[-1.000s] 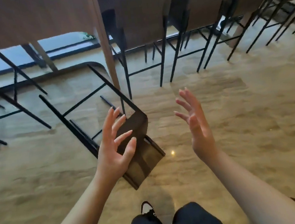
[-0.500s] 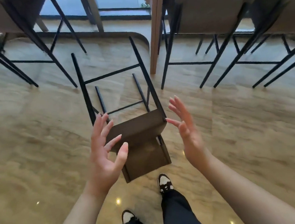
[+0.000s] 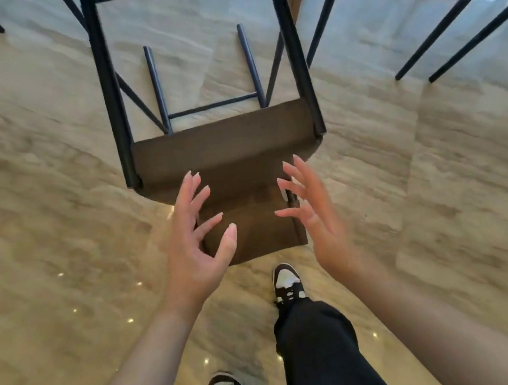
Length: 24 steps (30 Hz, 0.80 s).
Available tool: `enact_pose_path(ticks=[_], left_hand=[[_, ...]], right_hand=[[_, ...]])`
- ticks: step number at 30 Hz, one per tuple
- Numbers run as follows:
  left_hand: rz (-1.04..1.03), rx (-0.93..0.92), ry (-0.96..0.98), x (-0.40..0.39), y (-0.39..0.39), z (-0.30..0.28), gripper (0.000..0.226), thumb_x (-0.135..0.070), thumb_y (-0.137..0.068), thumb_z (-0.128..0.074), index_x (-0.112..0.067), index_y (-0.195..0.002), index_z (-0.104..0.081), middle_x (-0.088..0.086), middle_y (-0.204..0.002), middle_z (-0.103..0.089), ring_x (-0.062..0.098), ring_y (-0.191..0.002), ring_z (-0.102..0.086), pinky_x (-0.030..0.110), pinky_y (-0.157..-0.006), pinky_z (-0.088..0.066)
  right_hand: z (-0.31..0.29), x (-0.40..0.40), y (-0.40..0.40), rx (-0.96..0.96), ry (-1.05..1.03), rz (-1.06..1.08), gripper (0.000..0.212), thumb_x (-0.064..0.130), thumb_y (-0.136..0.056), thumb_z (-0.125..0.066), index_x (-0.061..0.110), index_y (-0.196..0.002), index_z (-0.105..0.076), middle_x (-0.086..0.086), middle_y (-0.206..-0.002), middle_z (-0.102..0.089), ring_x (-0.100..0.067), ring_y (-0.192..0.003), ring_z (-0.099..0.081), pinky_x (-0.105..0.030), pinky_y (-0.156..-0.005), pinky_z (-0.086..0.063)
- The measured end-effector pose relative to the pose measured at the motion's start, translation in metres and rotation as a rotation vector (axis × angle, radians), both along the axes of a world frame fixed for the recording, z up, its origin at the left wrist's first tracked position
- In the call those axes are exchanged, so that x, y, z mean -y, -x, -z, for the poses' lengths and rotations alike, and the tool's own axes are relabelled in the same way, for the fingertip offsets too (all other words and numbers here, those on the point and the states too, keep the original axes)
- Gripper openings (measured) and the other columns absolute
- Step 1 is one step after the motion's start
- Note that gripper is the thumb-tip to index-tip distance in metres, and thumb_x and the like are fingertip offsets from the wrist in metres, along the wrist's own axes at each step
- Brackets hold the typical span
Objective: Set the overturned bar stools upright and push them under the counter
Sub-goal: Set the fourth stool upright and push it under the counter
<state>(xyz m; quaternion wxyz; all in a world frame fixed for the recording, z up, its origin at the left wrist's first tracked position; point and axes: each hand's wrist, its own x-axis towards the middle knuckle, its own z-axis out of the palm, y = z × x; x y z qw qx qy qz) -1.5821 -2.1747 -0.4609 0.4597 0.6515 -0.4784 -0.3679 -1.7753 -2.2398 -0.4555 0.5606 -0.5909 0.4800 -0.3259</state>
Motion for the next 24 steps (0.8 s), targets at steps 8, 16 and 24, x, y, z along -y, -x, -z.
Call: enact_pose_path(ticks=[8,16,24], left_hand=[[0.088,0.211,-0.183,-0.011,-0.006,0.253,0.083,-0.025,-0.090,-0.071,-0.035,-0.156,-0.021,-0.016,-0.157,-0.032,-0.005,-0.138,-0.038,0.009,-0.094,-0.047],[0.295,0.796,-0.410,-0.026,0.000,0.425,0.087,-0.037,-0.091,-0.068,-0.024,-0.159,-0.016,0.008,-0.156,-0.039,0.031,-0.138,-0.046,0.044,-0.106,-0.045],[0.607,1.047,-0.679,-0.048,0.009,0.501,0.106,-0.075,-0.087,-0.045,-0.030,-0.153,0.024,0.011,-0.163,0.029,0.040,-0.151,0.020,0.067,-0.116,-0.002]], right_hand=[[0.235,-0.003,0.006,-0.204,-0.067,-0.172,0.056,0.056,-0.094,-0.040,0.048,-0.148,-0.027,0.017,-0.156,-0.034,-0.001,-0.139,-0.039,-0.035,-0.107,-0.046],[0.432,-0.005,0.020,-0.654,0.187,-0.526,0.069,0.055,-0.097,-0.047,0.034,-0.155,-0.018,0.004,-0.158,-0.032,-0.011,-0.143,-0.033,-0.042,-0.115,-0.036],[0.504,-0.031,0.037,-1.222,0.473,-0.905,0.092,0.059,-0.094,-0.049,0.034,-0.155,0.015,-0.010,-0.165,0.018,-0.035,-0.152,0.014,-0.069,-0.113,0.005]])
